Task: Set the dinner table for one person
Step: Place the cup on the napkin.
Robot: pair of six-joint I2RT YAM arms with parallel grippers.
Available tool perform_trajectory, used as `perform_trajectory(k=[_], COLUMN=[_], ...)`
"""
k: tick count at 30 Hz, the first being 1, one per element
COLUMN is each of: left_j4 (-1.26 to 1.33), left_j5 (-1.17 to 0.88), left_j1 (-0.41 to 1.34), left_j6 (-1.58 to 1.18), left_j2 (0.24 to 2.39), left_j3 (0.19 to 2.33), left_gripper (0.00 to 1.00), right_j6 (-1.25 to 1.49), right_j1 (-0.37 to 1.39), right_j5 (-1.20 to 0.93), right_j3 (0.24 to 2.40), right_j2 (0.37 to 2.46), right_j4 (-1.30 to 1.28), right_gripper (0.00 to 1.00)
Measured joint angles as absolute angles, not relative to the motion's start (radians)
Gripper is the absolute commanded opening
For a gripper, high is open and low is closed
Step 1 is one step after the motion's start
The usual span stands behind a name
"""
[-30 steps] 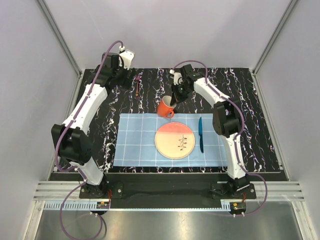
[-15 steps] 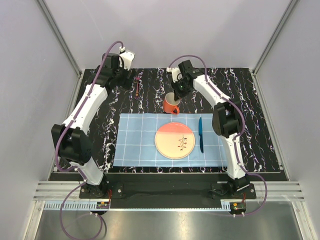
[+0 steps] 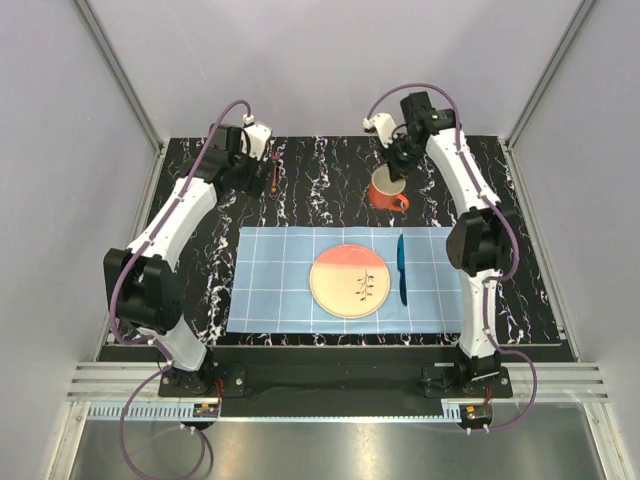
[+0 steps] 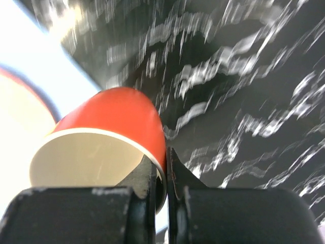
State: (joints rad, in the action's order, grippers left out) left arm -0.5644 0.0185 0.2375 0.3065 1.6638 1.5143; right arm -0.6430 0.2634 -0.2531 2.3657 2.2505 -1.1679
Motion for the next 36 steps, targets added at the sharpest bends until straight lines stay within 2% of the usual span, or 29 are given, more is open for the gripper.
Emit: perform_trajectory(k=[5, 8, 11, 18, 25, 36], left_j4=[-0.569, -0.567, -0.567, -0.567, -0.568, -0.582], left_j5=[0.003, -0.004, -0.01, -0.021, -0.03, -0.038], left_j1=[0.236, 0.236, 0.236, 0.236, 0.236, 0.241], left_j6=[0.306, 0.306, 0.305, 0.305, 0.318, 0.341], left_j2=[1.636, 1.629, 1.623, 1.622, 1.622, 1.622], left_j3=[1.477, 1.47, 1.464, 1.463, 1.463, 1.471], left_gripper=[0.9, 0.9, 0.9, 0.91, 0.92, 0.93], right_j6=[-0.736, -0.78, -0.809, -0.833, -0.864, -0.868], right_j1=[0.203, 0.174, 0.149, 0.065, -0.026, -0.031], right_j5=[-0.216, -0.175, -0.157, -0.159, -0.159, -0.197], right_j3=[2.056, 1.824, 1.697, 1.579, 1.469, 1.429], right_j2=[2.14, 2.033, 1.949, 1.831, 1.813, 1.814], right_j4=[-1.153, -1.056, -1.029, -0.931, -0.877, -0.823], right_gripper=[0.0, 0.0, 0.0, 0.0, 0.0, 0.0])
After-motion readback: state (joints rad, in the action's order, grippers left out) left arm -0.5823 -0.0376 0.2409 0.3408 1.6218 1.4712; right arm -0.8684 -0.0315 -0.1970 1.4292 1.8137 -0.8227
